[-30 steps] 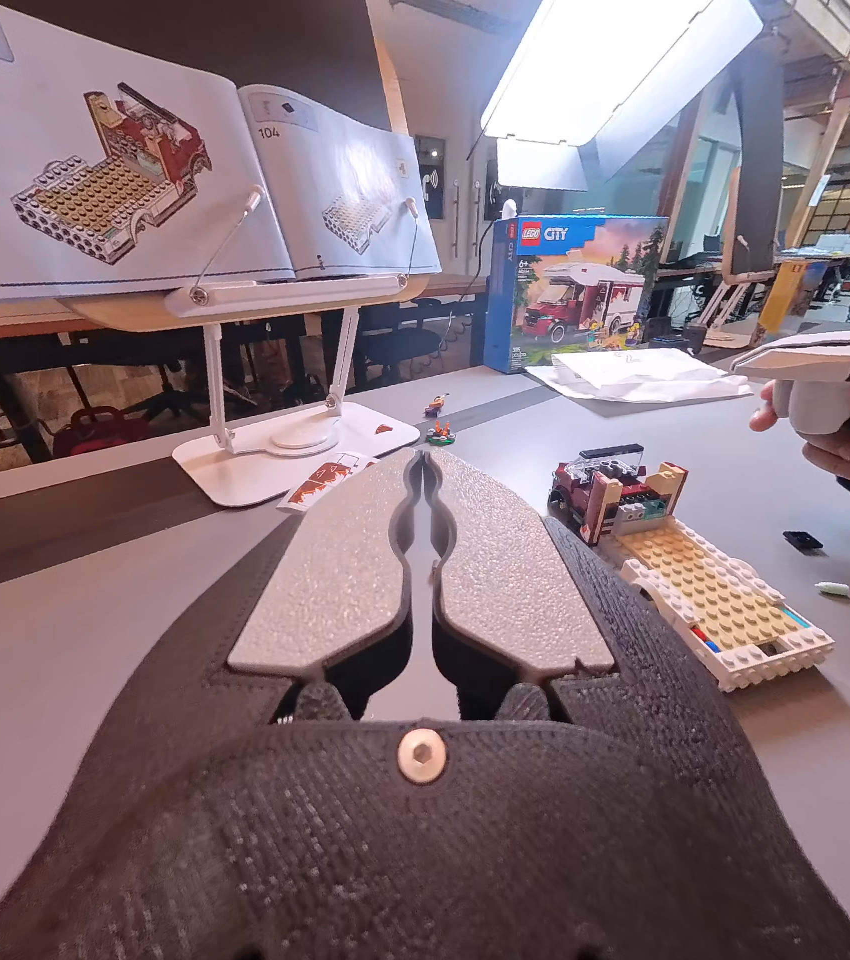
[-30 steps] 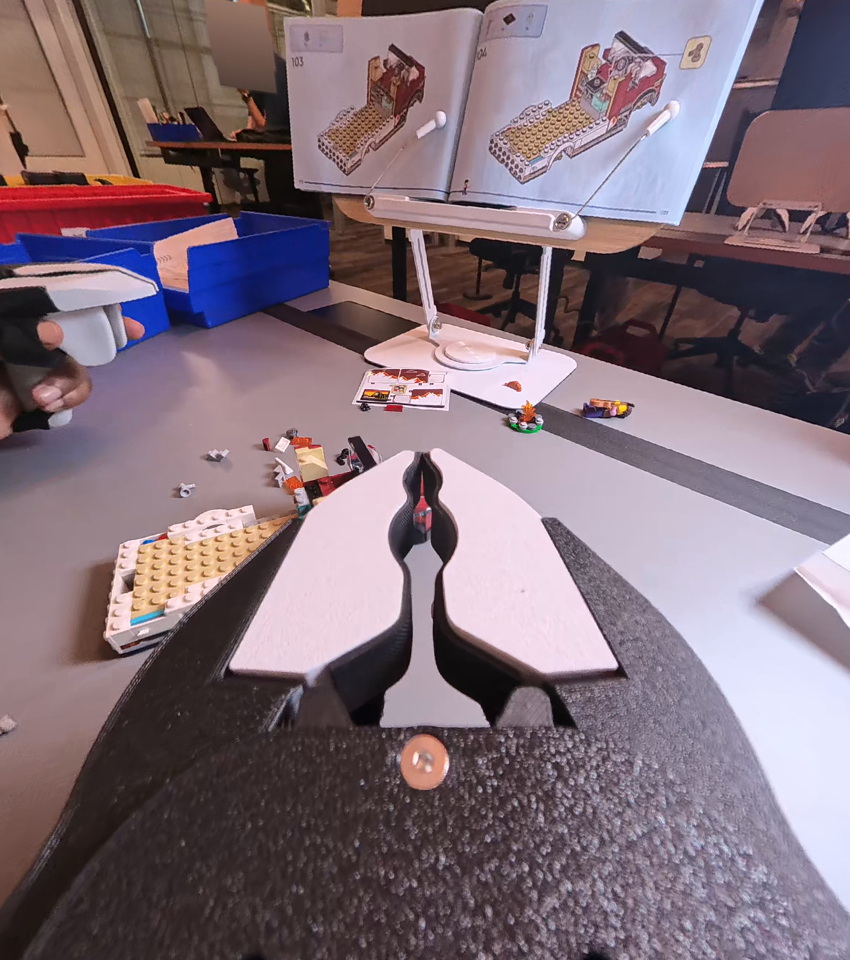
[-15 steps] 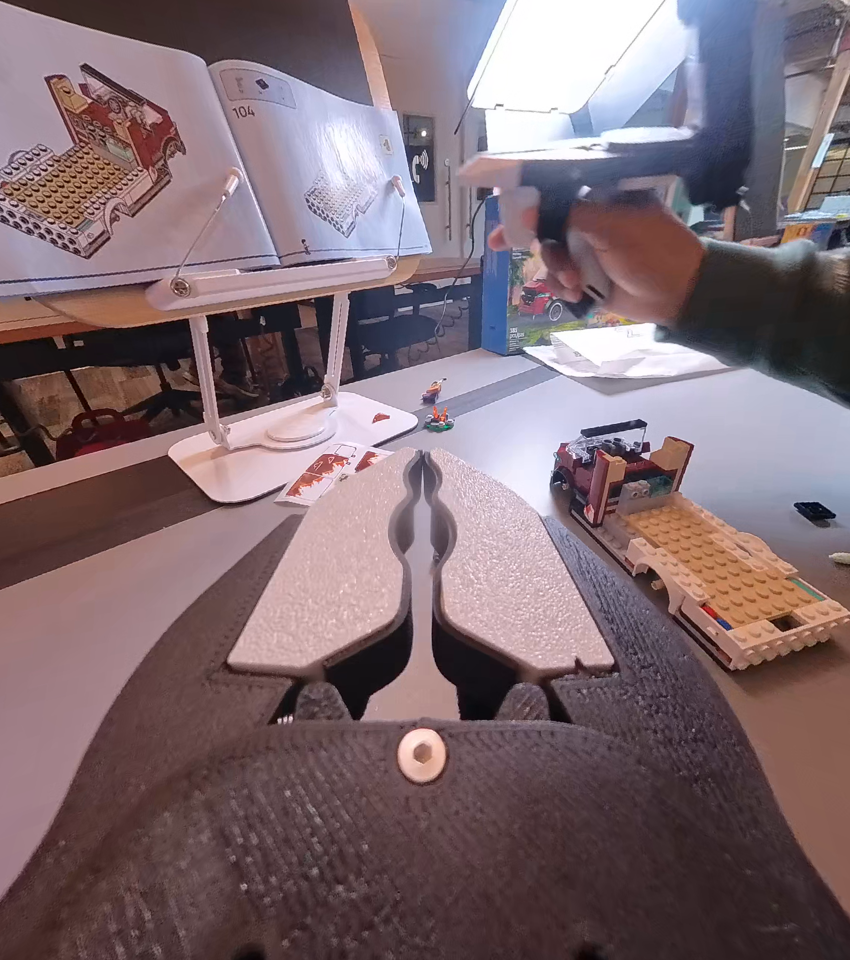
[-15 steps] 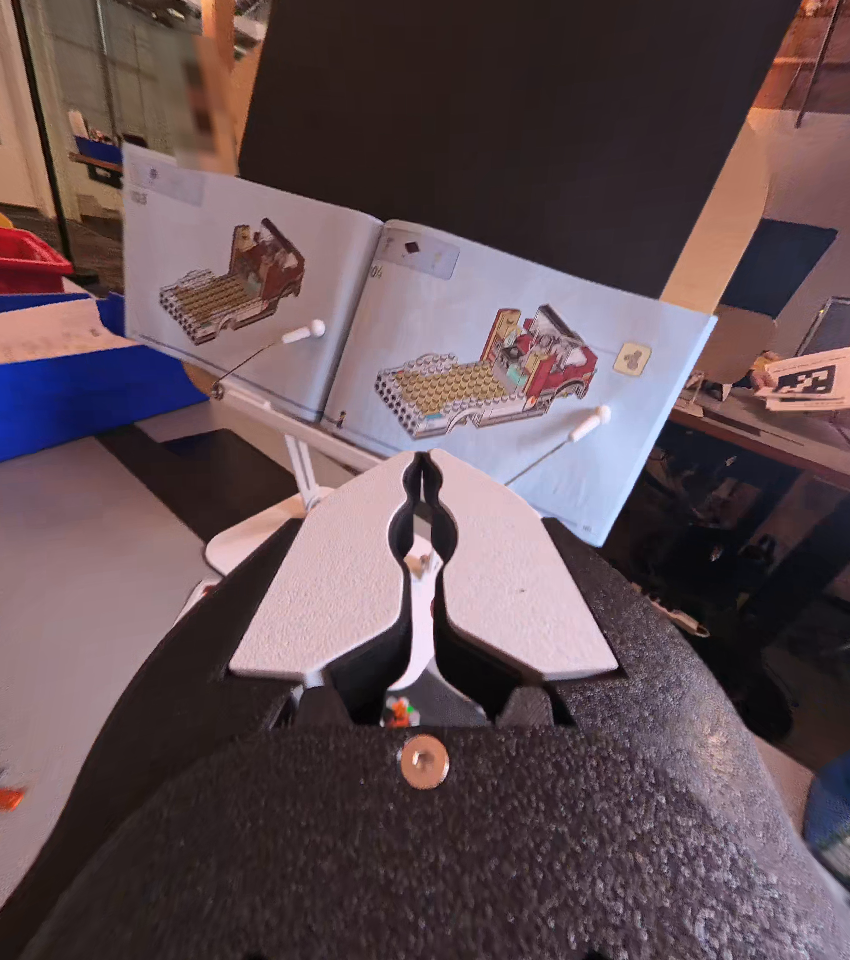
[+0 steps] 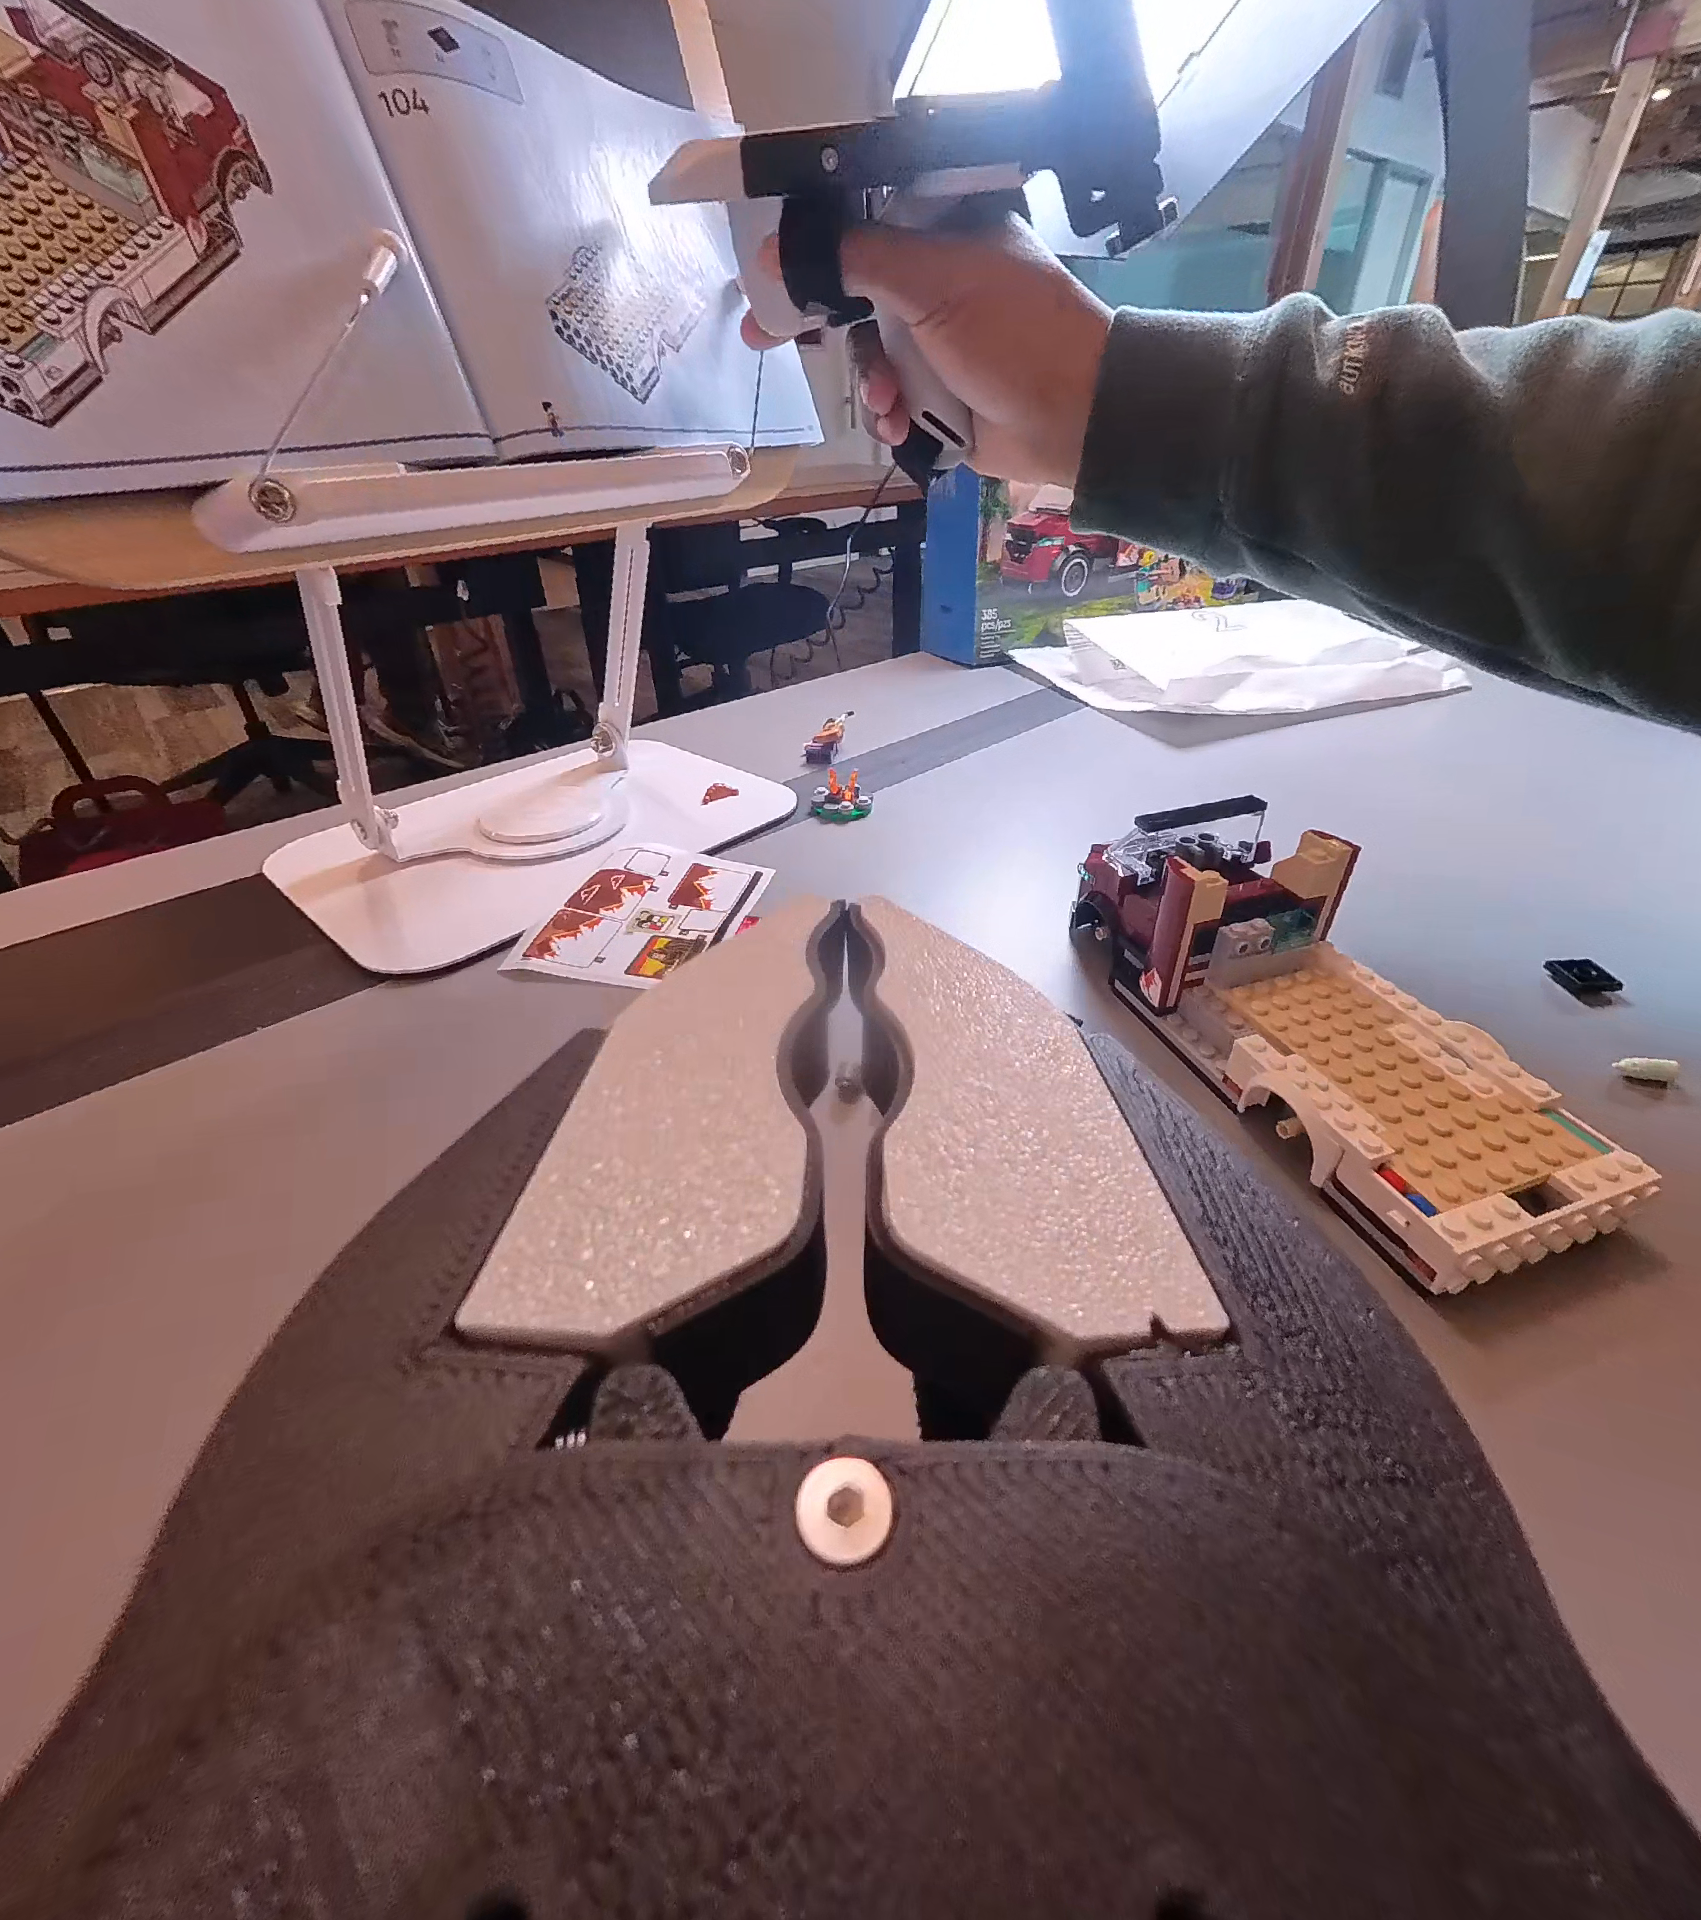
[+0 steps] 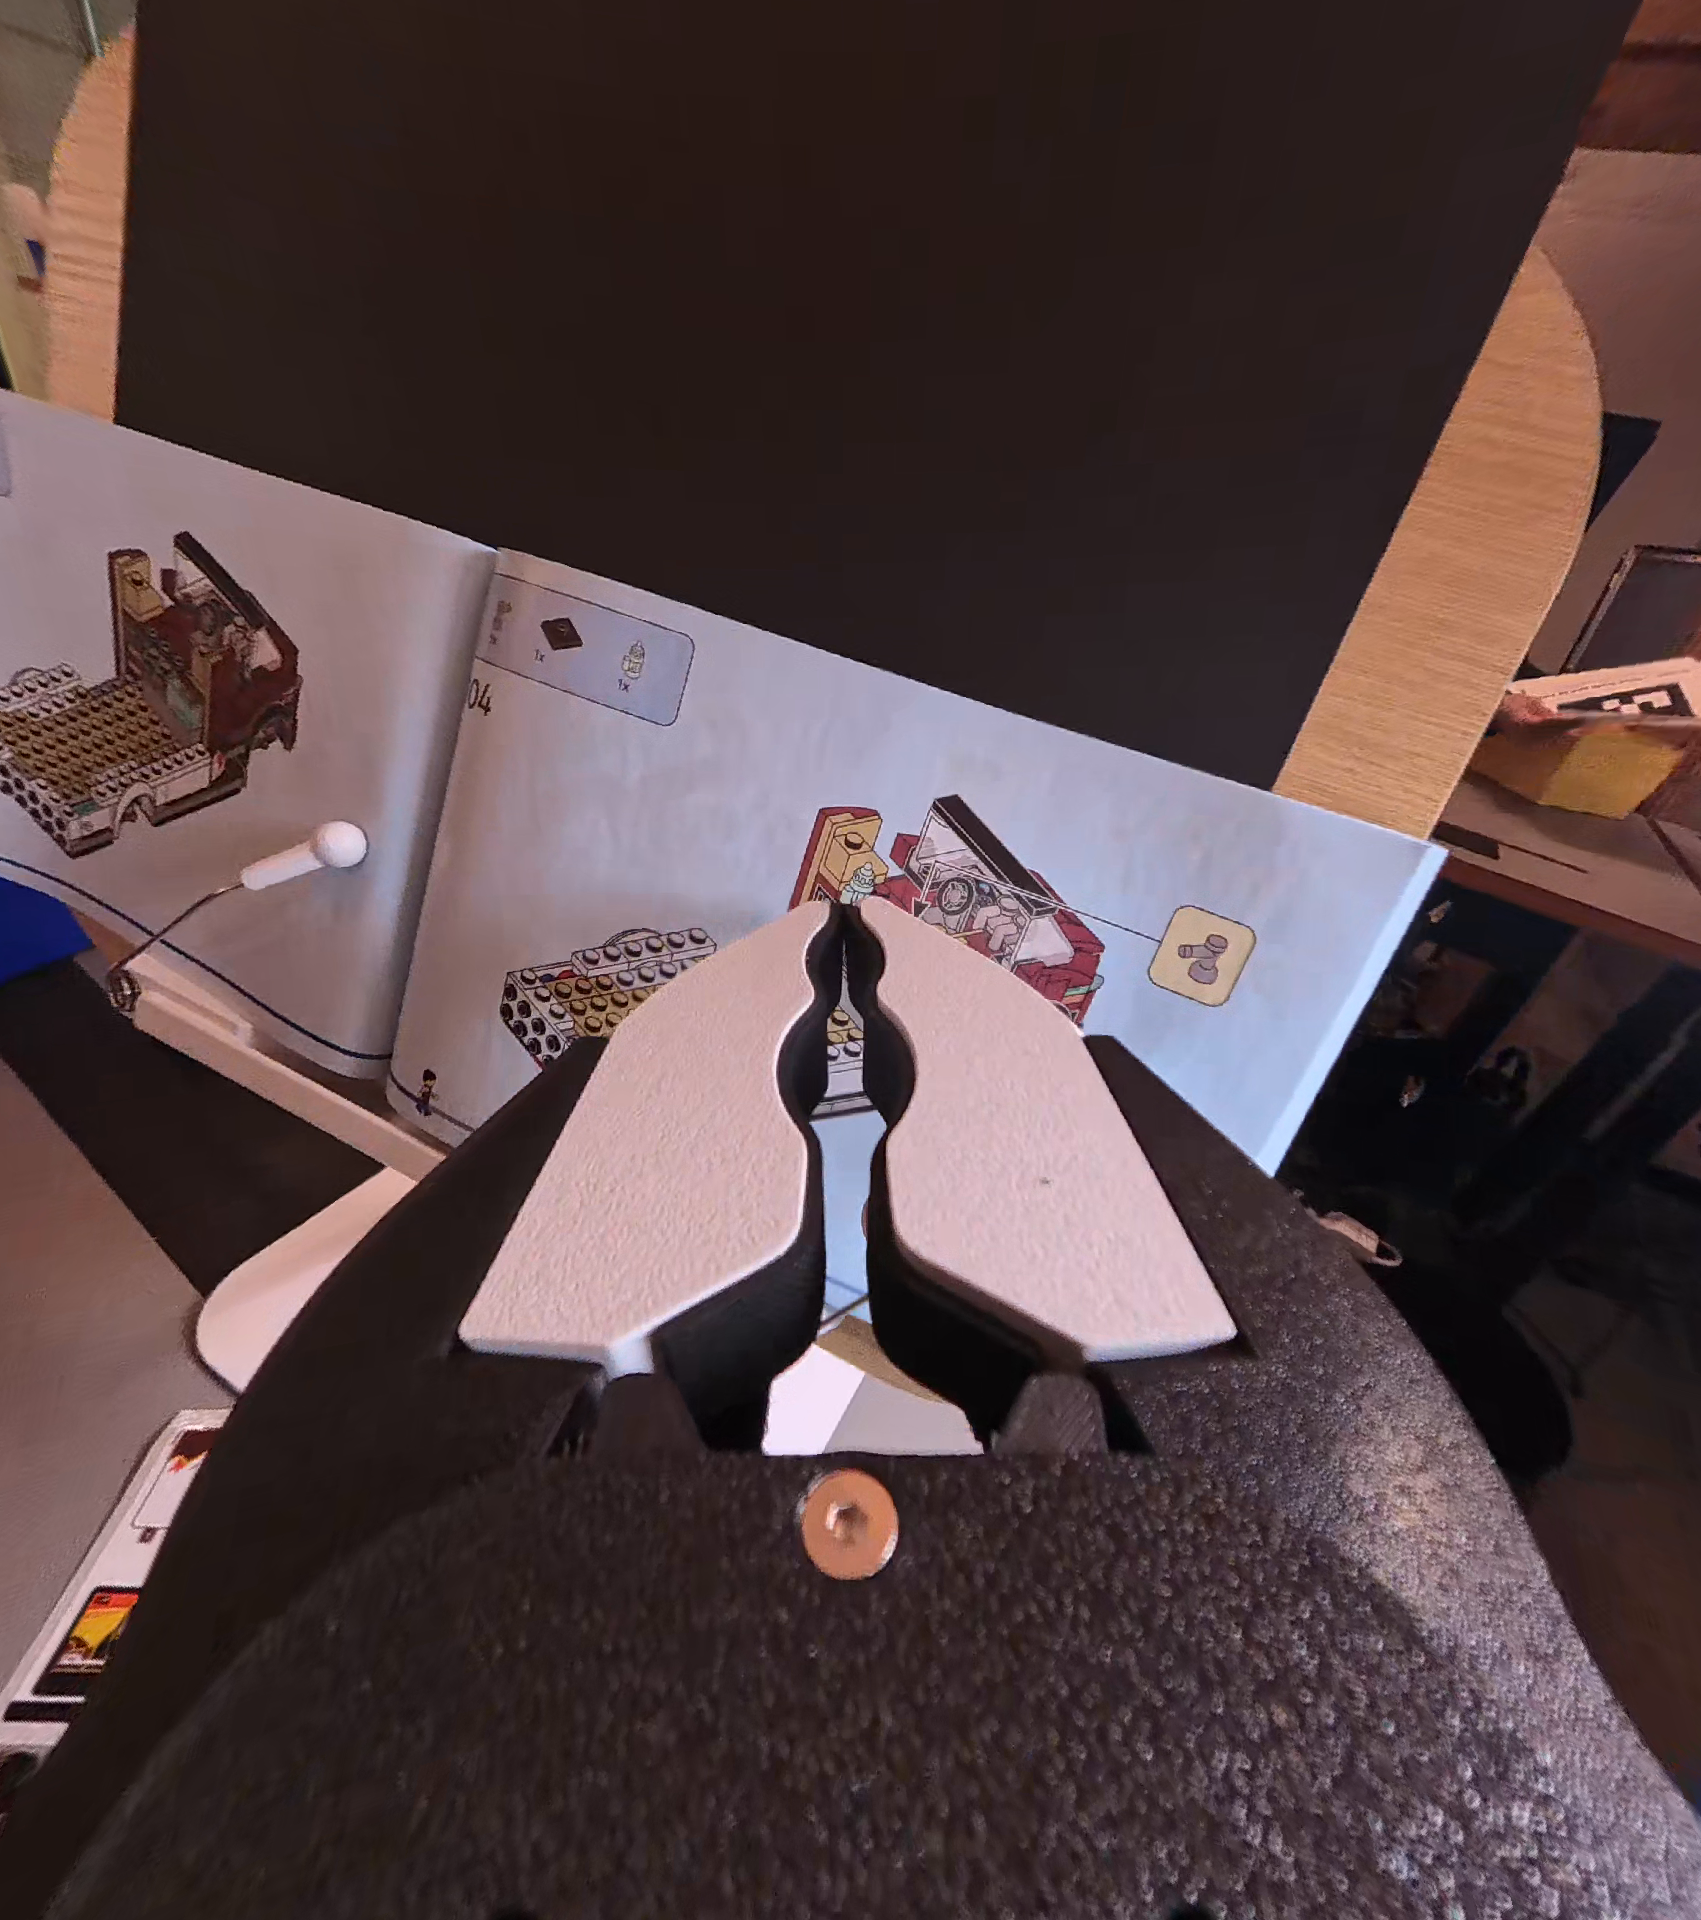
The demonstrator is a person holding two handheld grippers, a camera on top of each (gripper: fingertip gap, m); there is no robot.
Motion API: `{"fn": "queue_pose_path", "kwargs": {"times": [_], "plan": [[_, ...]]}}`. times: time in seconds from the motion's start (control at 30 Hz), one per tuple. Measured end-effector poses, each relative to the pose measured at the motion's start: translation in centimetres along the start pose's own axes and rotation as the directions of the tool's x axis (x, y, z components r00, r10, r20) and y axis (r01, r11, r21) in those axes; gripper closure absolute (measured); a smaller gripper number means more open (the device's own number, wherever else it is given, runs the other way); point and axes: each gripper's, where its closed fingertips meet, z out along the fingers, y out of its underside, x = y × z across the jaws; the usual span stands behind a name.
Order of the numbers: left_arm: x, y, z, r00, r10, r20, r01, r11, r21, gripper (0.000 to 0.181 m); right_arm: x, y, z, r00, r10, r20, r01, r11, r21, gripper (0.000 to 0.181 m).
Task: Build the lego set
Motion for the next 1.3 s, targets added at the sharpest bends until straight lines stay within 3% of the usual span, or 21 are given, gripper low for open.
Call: {"fn": "queue_pose_path", "kwargs": {"times": [0.6, 0.77, 0.9, 1.07, 1.2, 1.3], "plan": [[0.0, 0.6, 0.2, 1.000, -0.016, -0.016, 0.016, 1.000, -0.025, 0.181, -0.1, 0.2, 0.4, 1.000, 0.015, 0.024, -0.015, 1.000, -0.006, 0.181], [0.1, 0.5, 0.2, 1.000, -0.009, -0.016, 0.008, 1.000, -0.023, 0.181, -1.5, 0.3, -2.0, 0.995, -0.006, 0.097, 0.008, 1.000, -0.020, 0.179], [0.7, 0.5, 0.2, 0.999, -0.005, -0.038, 0.004, 1.000, -0.027, 0.181, -4.6, 2.3, -7.7, 0.968, -0.080, 0.238, 0.105, 0.990, -0.094, 0.173], [1.8, 0.4, 0.4, 0.997, -0.008, -0.077, 0.005, 0.999, -0.032, 0.181, -8.9, 7.6, -19.3, 0.891, -0.023, 0.453, 0.161, 0.950, -0.267, 0.168], [2.8, 0.7, 0.7, 0.993, 0.000, -0.117, -0.006, 0.999, -0.050, 0.181, -14.1, 14.0, -30.2, 0.765, 0.159, 0.624, 0.251, 0.818, -0.517, 0.168], [4.1, 1.0, 1.0, 0.985, 0.009, -0.171, -0.021, 0.997, -0.070, 0.181, -17.3, 17.4, -35.1, 0.732, 0.211, 0.647, 0.330, 0.721, -0.609, 0.168]]}}
